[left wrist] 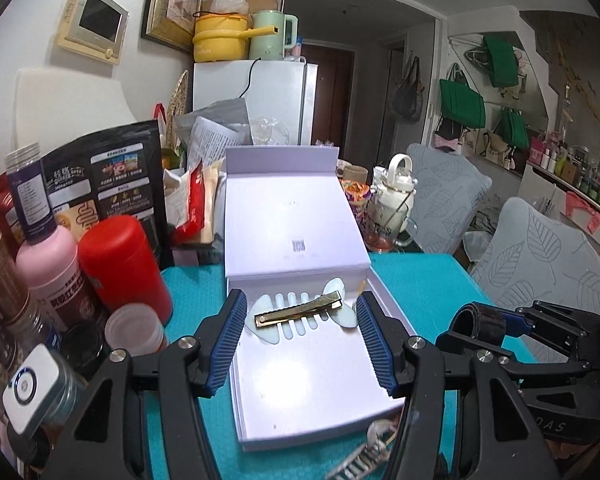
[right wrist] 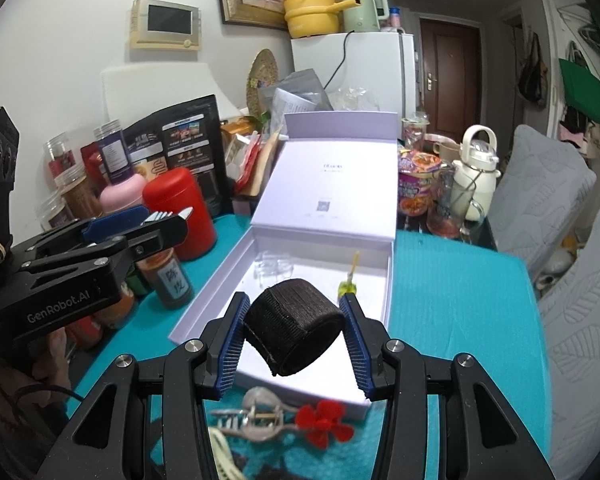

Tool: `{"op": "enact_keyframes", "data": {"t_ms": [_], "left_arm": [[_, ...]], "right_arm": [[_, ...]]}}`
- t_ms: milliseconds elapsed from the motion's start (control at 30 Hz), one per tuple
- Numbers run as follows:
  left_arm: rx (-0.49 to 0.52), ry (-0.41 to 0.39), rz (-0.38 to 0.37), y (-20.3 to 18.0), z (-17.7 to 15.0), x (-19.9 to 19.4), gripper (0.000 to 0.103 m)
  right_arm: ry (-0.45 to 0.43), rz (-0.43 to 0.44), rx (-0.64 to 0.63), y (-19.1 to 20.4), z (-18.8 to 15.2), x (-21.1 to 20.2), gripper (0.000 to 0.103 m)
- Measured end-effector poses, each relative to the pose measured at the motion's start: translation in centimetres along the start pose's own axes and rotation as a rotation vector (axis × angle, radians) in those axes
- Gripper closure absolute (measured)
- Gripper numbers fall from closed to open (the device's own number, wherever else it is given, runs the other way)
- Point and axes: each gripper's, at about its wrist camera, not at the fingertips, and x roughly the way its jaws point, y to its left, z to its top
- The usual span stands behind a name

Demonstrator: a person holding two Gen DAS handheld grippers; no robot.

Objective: Organize rigid objects
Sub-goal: 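Carry the fish clip and black roll with both tools over the white box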

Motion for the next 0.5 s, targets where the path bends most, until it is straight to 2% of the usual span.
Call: {"op": "enact_keyframes", "data": {"t_ms": [500], "left_arm": [[-0.001, -0.066, 0.008, 0.0, 4.2, 4.1, 0.046]], "right_arm": [[-0.03, -0.03, -0.023, -2.3, 4.5, 3.3, 0.057]]}}
